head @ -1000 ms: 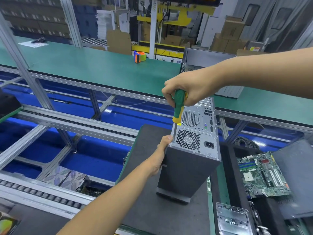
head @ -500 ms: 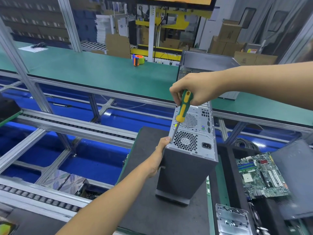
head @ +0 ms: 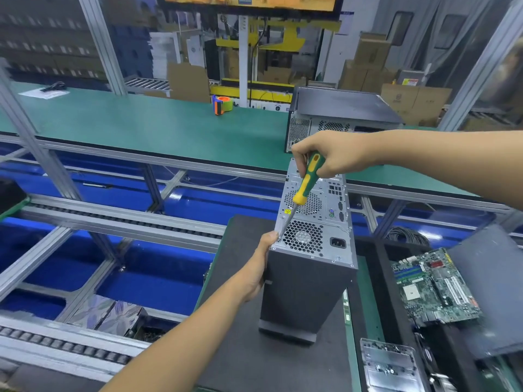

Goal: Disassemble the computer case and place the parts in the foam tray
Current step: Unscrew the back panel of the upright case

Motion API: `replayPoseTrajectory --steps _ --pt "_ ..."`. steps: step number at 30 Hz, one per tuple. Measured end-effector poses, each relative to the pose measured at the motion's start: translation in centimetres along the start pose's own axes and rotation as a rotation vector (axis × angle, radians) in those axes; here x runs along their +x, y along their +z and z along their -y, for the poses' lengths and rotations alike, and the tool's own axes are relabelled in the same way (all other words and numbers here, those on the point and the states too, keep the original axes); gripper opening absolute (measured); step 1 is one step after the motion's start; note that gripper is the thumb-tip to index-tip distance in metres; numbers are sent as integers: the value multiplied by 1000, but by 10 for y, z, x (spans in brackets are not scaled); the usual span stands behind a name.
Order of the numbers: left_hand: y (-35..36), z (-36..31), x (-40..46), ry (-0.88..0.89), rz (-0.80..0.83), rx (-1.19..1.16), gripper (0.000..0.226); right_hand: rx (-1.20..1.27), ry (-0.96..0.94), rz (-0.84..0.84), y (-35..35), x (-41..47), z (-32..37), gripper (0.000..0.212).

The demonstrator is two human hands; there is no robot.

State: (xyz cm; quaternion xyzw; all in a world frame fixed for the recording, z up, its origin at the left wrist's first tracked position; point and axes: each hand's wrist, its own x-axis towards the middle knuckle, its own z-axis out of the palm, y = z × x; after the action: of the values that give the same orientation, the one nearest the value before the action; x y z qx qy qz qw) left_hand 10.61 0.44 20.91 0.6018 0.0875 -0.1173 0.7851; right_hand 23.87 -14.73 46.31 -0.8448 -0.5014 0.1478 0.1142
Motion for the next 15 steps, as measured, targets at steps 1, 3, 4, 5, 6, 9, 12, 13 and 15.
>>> replayPoseTrajectory --steps 1,3,4,5,6,9,12,13,15 --pt "-1 -2 -1 -18 8 -3 67 15 7 -15 2 -3 -5 38" --pt "-5 -7 -3 -30 22 -12 68 35 28 -38 8 -8 -15 38" --pt "-8 -9 -3 -35 33 -20 71 47 47 -49 11 -11 -19 37" --pt "-10 -11 -2 -36 56 -21 71 65 66 -61 15 -14 -24 37" --pt "-11 -13 -2 -44 82 -9 68 86 79 -71 18 -17 -28 34" --pt "-14 -17 3 -90 98 32 69 141 95 -75 24 -26 -34 30" --pt "-13 -20 4 -121 134 58 50 235 107 -72 29 -31 -41 31" --pt "-13 -20 4 -124 129 57 56 276 115 -74 30 -32 -42 30" --pt "-14 -19 5 -123 110 50 73 339 130 -85 32 -33 -43 27"
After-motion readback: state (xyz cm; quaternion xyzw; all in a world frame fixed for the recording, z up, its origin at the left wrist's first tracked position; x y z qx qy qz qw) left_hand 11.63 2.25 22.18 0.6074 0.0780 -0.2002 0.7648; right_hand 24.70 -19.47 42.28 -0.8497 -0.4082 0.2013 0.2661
